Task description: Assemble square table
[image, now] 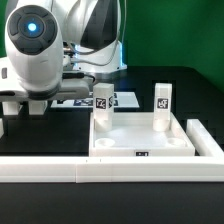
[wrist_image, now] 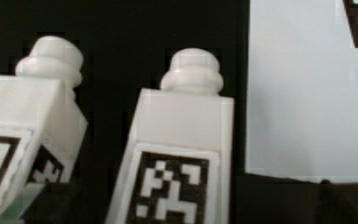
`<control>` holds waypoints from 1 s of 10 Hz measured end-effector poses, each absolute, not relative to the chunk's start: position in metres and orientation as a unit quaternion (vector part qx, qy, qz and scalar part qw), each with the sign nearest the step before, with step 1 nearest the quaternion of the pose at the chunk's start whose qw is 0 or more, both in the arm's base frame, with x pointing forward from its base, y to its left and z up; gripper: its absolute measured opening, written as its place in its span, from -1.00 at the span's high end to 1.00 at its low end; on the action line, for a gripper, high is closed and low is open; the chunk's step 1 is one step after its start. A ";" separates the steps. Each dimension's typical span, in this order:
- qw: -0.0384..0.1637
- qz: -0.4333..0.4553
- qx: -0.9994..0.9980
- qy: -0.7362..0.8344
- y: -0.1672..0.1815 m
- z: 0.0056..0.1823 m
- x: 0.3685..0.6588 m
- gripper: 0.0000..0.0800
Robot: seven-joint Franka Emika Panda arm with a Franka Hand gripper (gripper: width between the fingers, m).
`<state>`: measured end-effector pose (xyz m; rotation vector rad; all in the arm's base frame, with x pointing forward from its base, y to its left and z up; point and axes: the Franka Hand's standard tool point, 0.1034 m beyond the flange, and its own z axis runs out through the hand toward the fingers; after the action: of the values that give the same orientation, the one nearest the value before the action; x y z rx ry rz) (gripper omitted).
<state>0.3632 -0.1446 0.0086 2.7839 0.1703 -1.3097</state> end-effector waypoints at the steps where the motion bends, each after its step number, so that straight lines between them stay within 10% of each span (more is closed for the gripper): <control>1: 0.031 -0.423 0.904 0.056 -0.145 0.007 0.364 -0.62; 6: 0.028 -0.422 0.904 0.066 -0.144 0.007 0.365 0.28; 10: 0.028 -0.422 0.903 0.069 -0.142 0.007 0.366 0.28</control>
Offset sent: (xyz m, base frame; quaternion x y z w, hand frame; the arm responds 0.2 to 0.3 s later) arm 0.0000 0.0000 0.0000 0.0000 0.0000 0.0000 1.0000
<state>0.3658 -0.1421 0.0069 2.7892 0.2145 -1.3033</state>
